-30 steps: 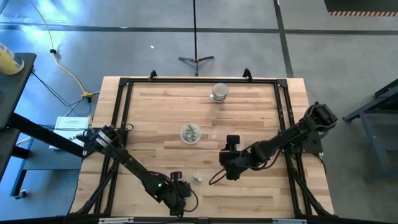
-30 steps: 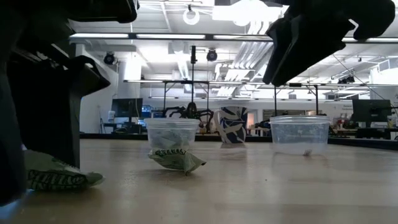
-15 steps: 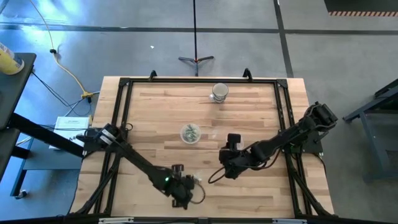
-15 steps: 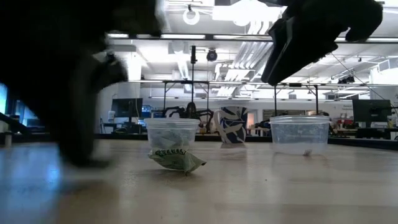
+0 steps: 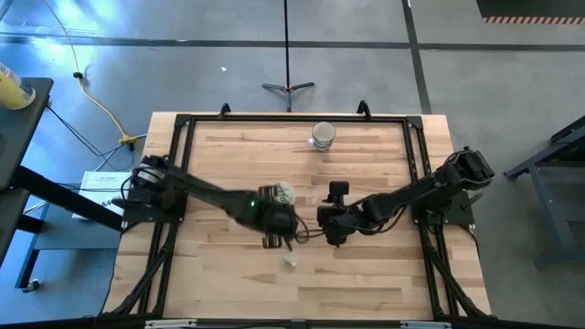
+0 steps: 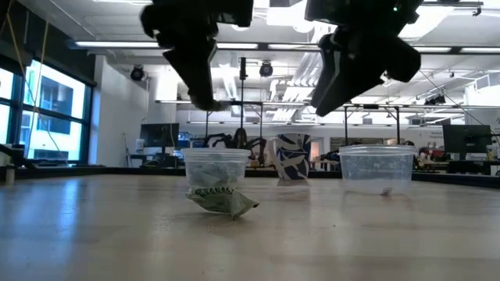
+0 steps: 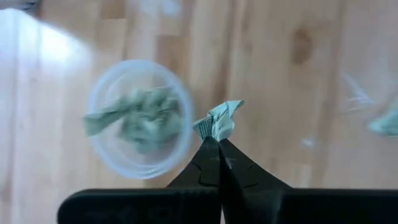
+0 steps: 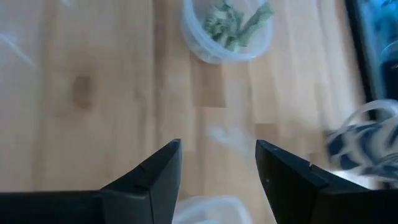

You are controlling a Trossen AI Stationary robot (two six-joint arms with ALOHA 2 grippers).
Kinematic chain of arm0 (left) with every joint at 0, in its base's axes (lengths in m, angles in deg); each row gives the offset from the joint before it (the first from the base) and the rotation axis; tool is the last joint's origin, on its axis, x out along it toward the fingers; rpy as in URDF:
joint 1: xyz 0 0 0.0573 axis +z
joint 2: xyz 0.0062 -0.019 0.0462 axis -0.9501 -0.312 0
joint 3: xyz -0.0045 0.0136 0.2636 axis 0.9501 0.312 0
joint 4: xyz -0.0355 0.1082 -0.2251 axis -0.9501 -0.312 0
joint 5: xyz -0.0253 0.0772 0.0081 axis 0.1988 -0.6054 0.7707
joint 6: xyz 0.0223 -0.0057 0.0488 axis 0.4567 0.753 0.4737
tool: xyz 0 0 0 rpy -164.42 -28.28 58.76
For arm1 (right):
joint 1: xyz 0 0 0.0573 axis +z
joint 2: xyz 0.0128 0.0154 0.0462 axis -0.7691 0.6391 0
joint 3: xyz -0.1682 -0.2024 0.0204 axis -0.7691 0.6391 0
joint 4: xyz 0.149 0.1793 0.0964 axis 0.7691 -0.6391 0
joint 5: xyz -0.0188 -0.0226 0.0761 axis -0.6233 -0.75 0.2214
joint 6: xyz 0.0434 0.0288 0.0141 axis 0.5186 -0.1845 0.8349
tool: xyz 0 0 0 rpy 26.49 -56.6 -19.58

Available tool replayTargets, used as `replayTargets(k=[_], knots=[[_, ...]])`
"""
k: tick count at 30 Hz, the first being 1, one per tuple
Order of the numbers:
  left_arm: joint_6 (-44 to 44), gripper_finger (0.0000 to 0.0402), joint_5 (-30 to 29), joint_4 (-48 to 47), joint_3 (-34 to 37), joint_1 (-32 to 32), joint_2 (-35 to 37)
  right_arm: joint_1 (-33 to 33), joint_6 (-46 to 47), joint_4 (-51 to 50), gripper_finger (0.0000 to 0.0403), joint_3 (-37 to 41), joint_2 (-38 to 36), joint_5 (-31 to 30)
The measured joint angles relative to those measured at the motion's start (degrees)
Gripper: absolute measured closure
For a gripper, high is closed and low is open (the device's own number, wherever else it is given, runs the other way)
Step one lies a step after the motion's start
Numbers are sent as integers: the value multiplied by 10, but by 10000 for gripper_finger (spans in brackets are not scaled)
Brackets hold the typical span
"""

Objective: Pick and place Stevia / Truvia into bins
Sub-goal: Put the green stevia packet into the left transparent container

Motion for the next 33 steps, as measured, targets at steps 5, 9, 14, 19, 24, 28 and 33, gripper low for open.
replayTargets(k=[5, 9, 14, 19, 24, 28, 33], knots=[[62, 378, 0, 24, 10, 55, 14, -6, -54, -6, 209, 1, -19, -25], [71, 378, 54, 118, 85, 93, 48, -31, -31, 11, 218, 39, -67, -46], [70, 372, 137, 247, 208, 145, 117, -57, 42, 58, 232, 131, -139, -3], [97, 377, 199, 340, 298, 198, 171, -69, 48, 92, 240, 186, -183, 14], [104, 356, 268, 354, 317, 226, 173, -88, -39, 132, 238, 184, -166, 59], [114, 308, 223, 360, 316, 224, 169, -100, -76, 142, 235, 144, -131, 68], [114, 245, 205, 359, 316, 216, 169, -114, -107, 117, 234, 90, -79, 96]])
